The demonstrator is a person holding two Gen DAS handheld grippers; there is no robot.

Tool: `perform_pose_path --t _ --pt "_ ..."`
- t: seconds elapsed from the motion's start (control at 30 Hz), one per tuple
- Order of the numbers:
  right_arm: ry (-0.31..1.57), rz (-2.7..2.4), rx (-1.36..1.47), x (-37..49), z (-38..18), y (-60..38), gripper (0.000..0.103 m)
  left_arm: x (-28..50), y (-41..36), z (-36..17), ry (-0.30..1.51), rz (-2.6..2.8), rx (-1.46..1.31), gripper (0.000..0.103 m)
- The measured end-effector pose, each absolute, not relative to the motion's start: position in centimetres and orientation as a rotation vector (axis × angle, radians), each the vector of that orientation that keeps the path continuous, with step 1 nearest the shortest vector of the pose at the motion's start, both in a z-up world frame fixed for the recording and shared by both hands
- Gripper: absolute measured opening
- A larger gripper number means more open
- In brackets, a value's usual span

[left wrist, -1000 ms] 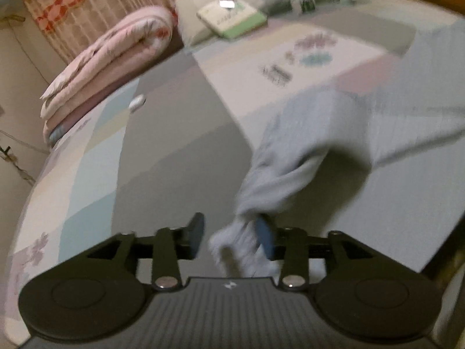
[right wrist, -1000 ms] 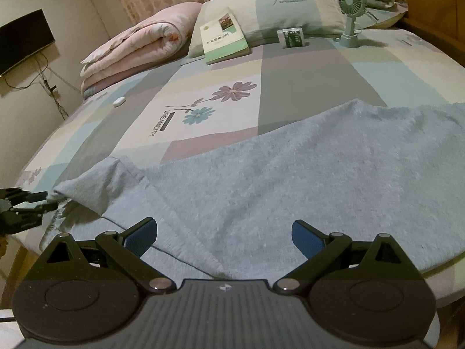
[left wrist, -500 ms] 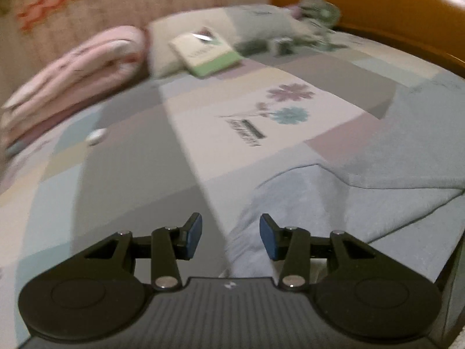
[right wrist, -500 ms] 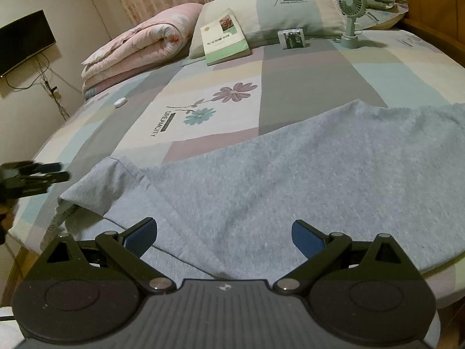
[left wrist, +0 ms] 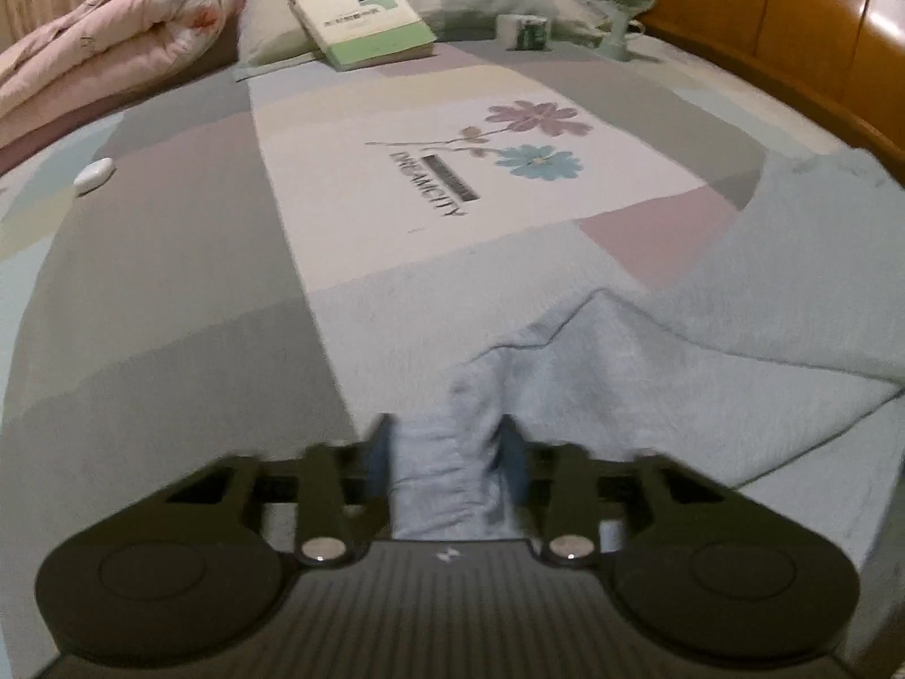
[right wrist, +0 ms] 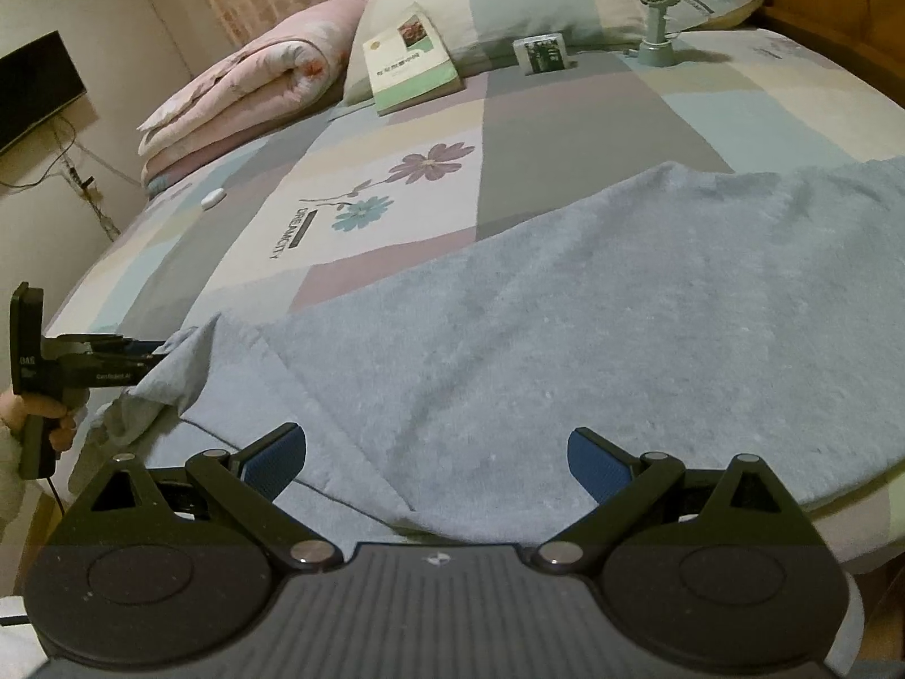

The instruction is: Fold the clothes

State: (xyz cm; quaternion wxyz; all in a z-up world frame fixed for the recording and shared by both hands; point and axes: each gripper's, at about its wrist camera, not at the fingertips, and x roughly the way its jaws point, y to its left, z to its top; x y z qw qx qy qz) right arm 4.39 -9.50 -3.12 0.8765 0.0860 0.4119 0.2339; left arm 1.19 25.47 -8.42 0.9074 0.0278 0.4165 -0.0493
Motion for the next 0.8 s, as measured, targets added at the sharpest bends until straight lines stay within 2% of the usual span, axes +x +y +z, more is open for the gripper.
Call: perform_pose_path --t 0.5,0.63,0.8 --pt "0.808 0.517 0.155 3.5 -1.5 -8.9 0.101 -1.3 24.7 2.1 0.626 -0.107 0.266 0.031" --pt "0.800 0.516 0.153 3.3 -1.2 -8.8 0.101 -2.3 23.5 2.0 0.633 -0.182 0.335 0.031" --pt "0.799 0.520 0.153 3.3 -1.2 -8.6 0.101 -5.1 22.9 -0.1 0.731 -0.260 0.329 0.031"
